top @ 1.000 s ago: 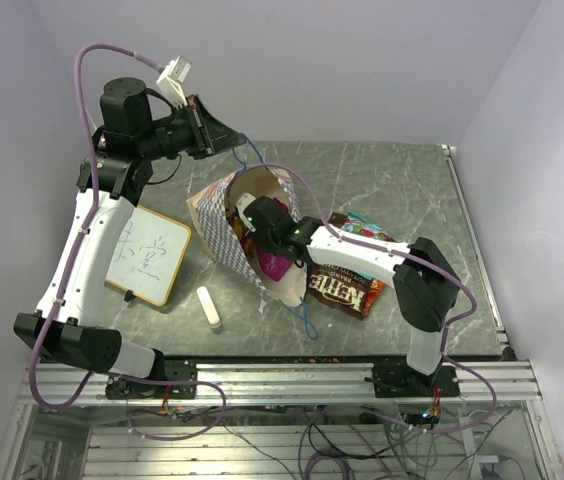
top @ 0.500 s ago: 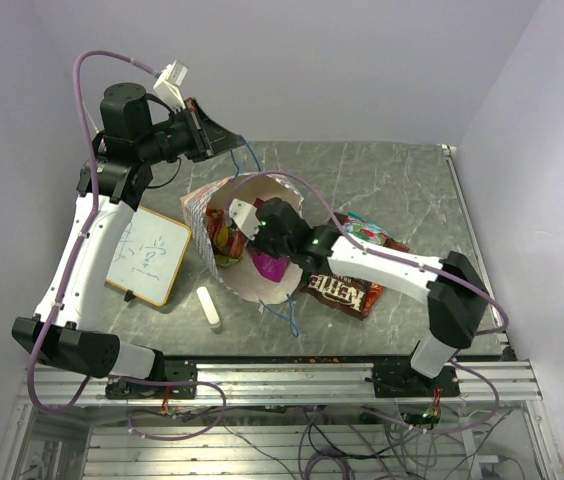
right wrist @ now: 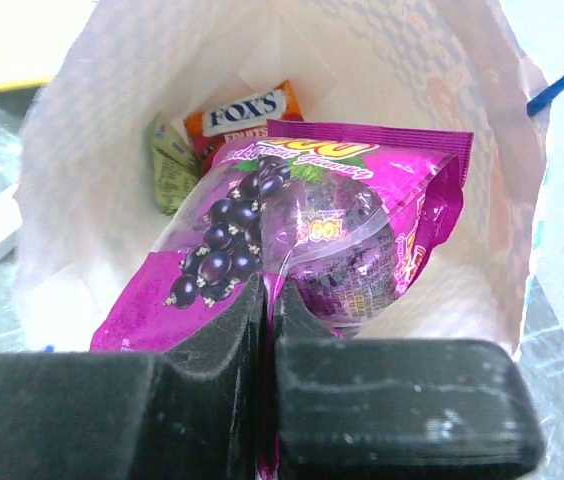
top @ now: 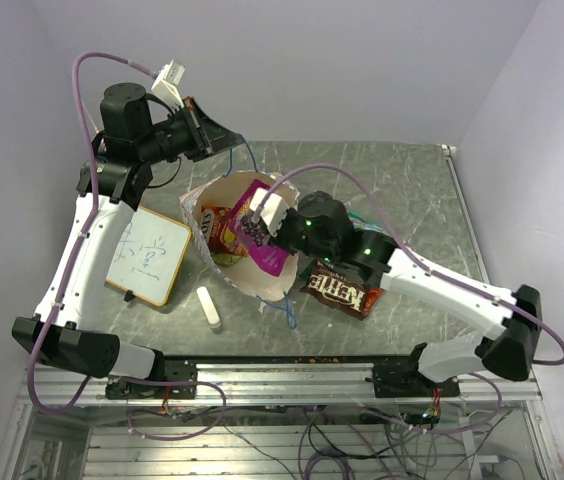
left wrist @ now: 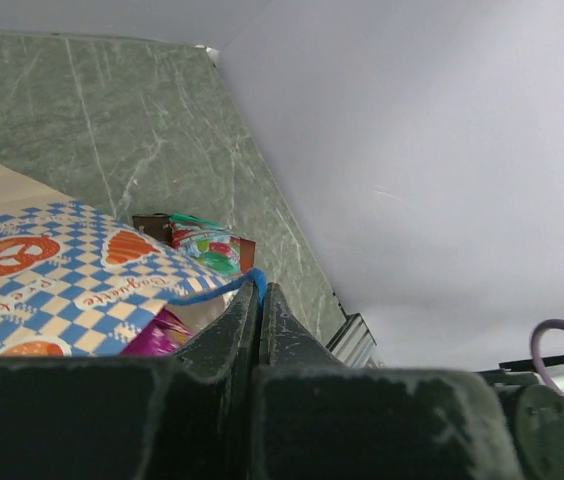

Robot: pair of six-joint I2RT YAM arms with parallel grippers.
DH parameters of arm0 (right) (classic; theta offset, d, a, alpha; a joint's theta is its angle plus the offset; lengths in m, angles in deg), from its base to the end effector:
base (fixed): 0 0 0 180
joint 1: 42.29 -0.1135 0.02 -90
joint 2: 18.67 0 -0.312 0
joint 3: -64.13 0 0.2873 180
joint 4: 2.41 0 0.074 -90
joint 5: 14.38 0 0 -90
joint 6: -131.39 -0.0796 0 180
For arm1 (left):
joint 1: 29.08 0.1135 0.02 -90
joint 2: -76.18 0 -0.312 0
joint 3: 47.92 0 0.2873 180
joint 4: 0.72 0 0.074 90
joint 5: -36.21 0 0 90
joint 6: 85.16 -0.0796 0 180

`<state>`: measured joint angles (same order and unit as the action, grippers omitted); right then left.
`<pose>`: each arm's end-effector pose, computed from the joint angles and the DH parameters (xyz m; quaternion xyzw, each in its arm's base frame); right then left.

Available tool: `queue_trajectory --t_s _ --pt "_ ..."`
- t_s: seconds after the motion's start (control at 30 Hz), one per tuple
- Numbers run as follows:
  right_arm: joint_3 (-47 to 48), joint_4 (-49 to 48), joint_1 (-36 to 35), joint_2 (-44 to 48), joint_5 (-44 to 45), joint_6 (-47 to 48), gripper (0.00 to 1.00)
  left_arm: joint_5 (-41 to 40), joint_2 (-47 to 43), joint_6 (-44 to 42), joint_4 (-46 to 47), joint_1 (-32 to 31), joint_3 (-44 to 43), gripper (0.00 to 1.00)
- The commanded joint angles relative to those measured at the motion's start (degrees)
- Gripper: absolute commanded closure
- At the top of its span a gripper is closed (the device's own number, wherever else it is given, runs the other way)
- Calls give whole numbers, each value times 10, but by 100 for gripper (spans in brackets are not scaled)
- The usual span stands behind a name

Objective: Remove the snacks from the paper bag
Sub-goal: Take out the snack from the paper bag, then place the snack at the center of the board.

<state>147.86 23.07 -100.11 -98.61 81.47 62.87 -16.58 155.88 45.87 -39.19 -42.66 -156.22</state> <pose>0.2170 0.3296 0.3831 -0.5053 0.6546 0.1347 0.5459 0.3307 -0.1294 0.5344 0.0274 0.7533 -0.4968 0.4300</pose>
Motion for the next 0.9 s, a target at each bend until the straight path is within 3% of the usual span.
queue_trajectory --t_s 0.0,0.1,0.3,0.57,0.7,0.77,0.87 --pt "33 -23 -3 91 -68 -16 100 -14 -11 5 -1 4 -16 93" --pt "31 -3 -3 153 -92 -33 100 -20 -11 3 -10 4 -16 93" --pt "45 73 -3 247 -56 -83 100 -24 -9 0 -25 4 -22 93" --pt "41 174 -3 335 228 -203 100 -35 -8 -19 -63 4 -34 93" --pt "4 203 -3 330 380 -262 100 -40 -8 -26 -82 4 -43 93" --pt "-21 198 -3 315 437 -299 100 -40 -12 -26 -85 4 -41 93" --pt "-81 115 -2 313 440 -325 100 -40 -18 -23 -85 4 -35 93"
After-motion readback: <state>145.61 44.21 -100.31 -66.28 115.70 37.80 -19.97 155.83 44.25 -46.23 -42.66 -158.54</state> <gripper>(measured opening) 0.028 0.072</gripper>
